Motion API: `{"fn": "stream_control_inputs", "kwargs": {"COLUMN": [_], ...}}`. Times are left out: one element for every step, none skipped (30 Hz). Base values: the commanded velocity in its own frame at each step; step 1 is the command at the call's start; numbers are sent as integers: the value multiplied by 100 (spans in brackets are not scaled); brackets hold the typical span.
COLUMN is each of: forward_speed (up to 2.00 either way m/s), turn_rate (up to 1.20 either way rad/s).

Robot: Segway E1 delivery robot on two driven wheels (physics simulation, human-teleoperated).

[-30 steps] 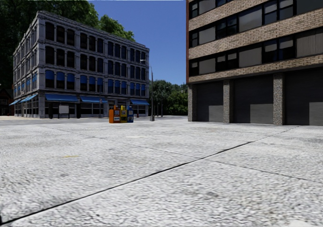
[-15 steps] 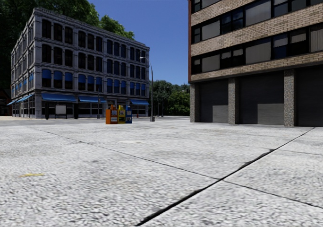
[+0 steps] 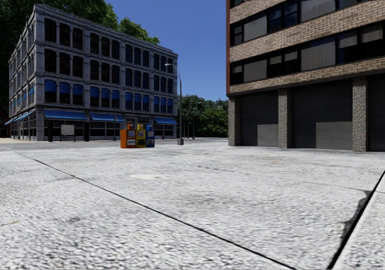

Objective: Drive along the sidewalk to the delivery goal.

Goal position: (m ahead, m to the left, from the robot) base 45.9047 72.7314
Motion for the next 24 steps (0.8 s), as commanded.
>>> {"fn": "stream_control_inputs", "kwargs": {"forward_speed": [200, 200, 200, 200, 200, 200, 200, 200, 200, 200, 200, 200, 200, 200, 200, 200, 200, 200, 200, 200, 200, 200, 200, 200], "turn_rate": [0, 0, 0, 0, 0, 0, 0, 0, 0, 0, 0, 0, 0, 0, 0, 0, 0, 0, 0, 0, 0, 0, 0, 0]}}
